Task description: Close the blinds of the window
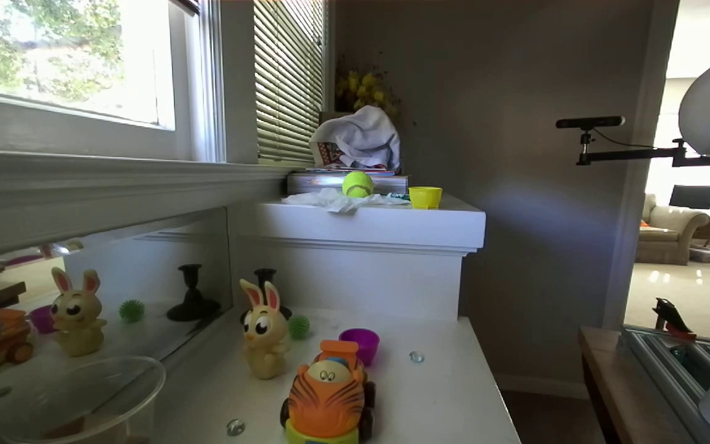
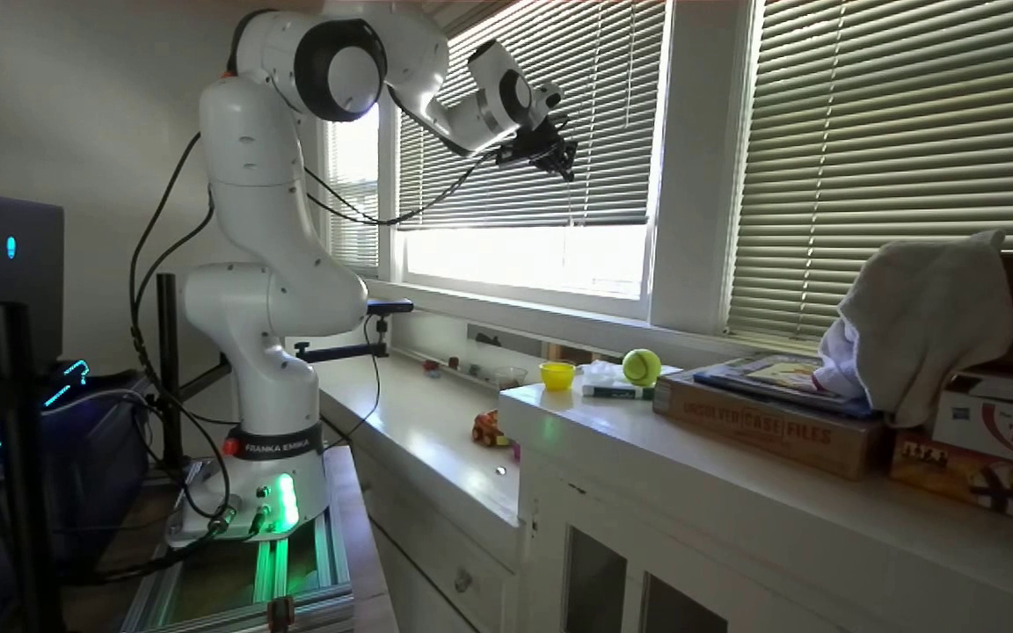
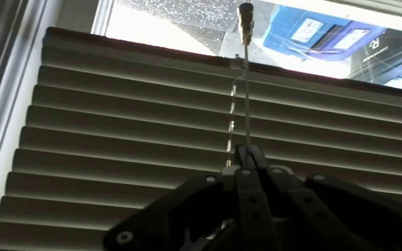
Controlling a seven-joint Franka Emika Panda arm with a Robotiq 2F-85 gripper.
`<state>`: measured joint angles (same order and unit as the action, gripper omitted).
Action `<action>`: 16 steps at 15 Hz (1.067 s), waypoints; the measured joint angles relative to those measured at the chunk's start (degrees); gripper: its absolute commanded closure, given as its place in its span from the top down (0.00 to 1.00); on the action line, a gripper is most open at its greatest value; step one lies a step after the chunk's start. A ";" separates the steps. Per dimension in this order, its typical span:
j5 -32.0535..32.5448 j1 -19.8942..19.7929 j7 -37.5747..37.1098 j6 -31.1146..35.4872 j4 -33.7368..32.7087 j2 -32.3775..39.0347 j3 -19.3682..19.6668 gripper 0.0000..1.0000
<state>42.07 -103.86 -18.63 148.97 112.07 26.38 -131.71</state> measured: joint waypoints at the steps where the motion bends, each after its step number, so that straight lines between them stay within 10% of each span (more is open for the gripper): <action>1: 0.92 -0.32 -0.90 0.46 -0.04 -0.08 0.24 0.00; 16: 8.73 0.45 -7.84 2.00 -3.88 -4.23 3.62 0.00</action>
<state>50.80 -103.41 -26.47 150.97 108.19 22.16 -128.09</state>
